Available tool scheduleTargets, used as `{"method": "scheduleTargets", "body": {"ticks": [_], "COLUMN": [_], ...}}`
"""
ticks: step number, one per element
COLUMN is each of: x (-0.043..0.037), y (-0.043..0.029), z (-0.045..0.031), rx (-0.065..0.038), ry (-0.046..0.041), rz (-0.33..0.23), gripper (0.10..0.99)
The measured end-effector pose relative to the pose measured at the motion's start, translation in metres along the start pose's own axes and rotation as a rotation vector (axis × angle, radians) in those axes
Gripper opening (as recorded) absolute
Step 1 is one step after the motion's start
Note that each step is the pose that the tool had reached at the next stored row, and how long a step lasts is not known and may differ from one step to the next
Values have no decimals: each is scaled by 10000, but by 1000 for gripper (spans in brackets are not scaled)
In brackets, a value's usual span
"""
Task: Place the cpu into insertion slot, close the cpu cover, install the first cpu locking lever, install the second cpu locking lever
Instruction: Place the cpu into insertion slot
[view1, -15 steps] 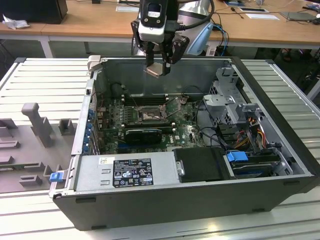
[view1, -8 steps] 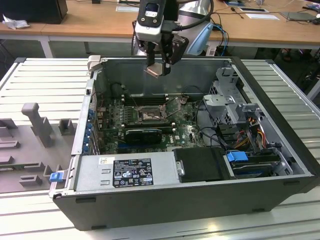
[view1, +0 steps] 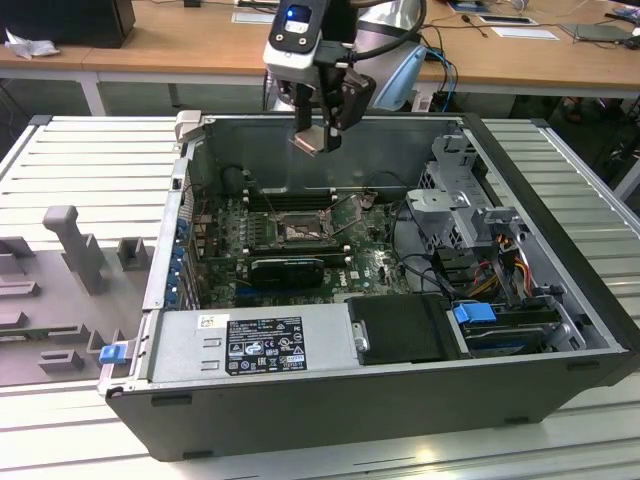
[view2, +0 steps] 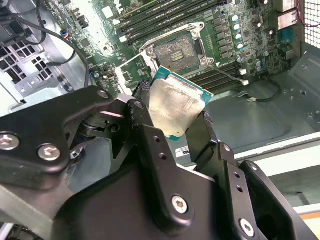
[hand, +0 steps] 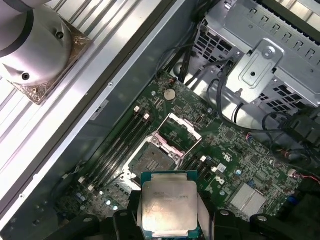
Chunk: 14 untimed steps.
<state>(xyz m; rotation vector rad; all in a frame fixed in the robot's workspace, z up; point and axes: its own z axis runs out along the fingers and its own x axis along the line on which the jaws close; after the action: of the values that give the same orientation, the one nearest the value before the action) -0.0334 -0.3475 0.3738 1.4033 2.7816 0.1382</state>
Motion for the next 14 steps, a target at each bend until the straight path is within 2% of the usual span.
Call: {"method": "scheduleTargets", "body": {"ticks": [14], "x": [0], "y": [0], "z": [1], "rx": [-20], "ry": [-91], "rz": [1008], "gripper": [529]}}
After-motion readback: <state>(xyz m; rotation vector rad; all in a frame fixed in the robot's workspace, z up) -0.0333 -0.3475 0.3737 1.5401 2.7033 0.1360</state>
